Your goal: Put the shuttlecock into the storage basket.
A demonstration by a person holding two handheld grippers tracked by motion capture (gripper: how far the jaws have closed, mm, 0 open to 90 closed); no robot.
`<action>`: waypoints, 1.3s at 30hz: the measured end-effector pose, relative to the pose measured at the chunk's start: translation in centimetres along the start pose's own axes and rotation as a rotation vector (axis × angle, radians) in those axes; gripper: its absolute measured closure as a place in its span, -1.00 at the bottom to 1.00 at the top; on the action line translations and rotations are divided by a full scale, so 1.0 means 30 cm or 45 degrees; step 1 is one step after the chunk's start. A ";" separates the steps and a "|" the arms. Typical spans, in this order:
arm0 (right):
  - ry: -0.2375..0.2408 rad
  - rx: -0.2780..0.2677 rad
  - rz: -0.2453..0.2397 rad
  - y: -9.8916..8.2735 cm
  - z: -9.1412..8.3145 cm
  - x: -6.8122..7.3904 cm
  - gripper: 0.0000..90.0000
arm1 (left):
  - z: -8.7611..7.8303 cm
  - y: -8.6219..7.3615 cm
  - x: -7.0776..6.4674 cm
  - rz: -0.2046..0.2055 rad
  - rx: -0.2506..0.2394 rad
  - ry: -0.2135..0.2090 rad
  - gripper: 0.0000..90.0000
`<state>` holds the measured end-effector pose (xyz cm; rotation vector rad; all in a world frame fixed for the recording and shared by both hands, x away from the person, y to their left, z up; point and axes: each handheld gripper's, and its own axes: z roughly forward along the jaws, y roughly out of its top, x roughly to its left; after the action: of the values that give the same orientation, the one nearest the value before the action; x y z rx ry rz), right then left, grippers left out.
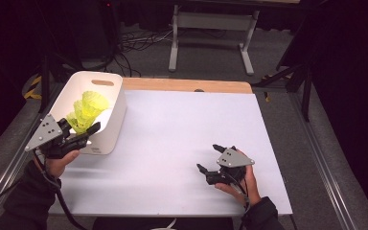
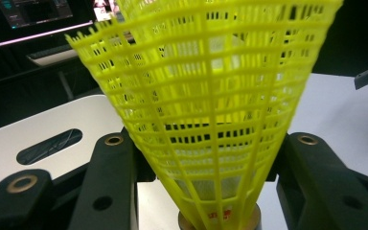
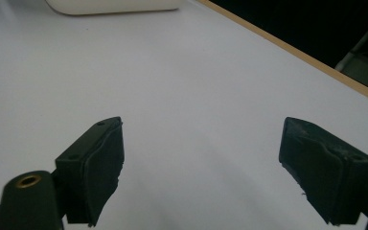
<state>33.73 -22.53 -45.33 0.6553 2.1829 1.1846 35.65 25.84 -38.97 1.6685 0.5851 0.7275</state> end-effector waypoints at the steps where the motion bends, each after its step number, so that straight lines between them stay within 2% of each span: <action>1: 0.001 0.001 0.002 0.000 0.000 0.000 -0.63 | 0.002 0.006 0.003 0.003 0.002 -0.001 0.25; 10: 0.017 0.018 0.004 -0.003 0.008 0.001 -0.63 | 0.007 0.028 0.037 -0.012 0.002 0.010 0.24; 11: 0.017 0.020 0.003 -0.003 0.009 0.001 -0.63 | 0.009 0.037 0.046 0.000 0.012 0.015 0.24; 17: 0.022 0.025 0.004 -0.005 0.013 0.001 -0.63 | 0.017 0.060 0.066 -0.004 0.016 0.013 0.24; 23: 0.028 0.031 0.002 -0.007 0.016 0.001 -0.63 | 0.030 0.076 0.115 -0.030 0.017 0.027 0.23; 35: 0.043 0.056 -0.005 -0.012 0.025 0.001 -0.63 | 0.067 0.089 0.181 -0.040 0.069 0.060 0.24; 39: 0.044 0.062 -0.004 -0.013 0.027 0.000 -0.63 | 0.086 0.098 0.217 -0.091 0.070 0.059 0.24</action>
<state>34.22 -22.26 -46.02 0.6560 2.2467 1.1528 41.96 28.16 -35.46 1.6764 0.6994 0.7053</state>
